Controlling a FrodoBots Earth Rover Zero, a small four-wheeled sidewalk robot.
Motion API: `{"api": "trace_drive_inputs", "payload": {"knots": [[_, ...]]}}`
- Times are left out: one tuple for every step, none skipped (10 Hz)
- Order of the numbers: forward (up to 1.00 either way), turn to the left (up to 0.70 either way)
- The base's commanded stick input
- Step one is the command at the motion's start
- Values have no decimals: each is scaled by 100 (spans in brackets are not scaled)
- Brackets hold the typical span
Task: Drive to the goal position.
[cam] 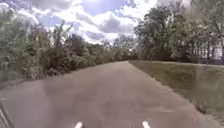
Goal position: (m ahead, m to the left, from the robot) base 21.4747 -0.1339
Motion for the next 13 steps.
{"api": "trace_drive_inputs", "payload": {"knots": [[100, -27], [100, -27], [100, -27], [100, -10], [100, 0], [100, 0], [100, 0], [100, 0], [100, 0], [100, 0], [100, 0], [100, 0], [100, 0]]}}
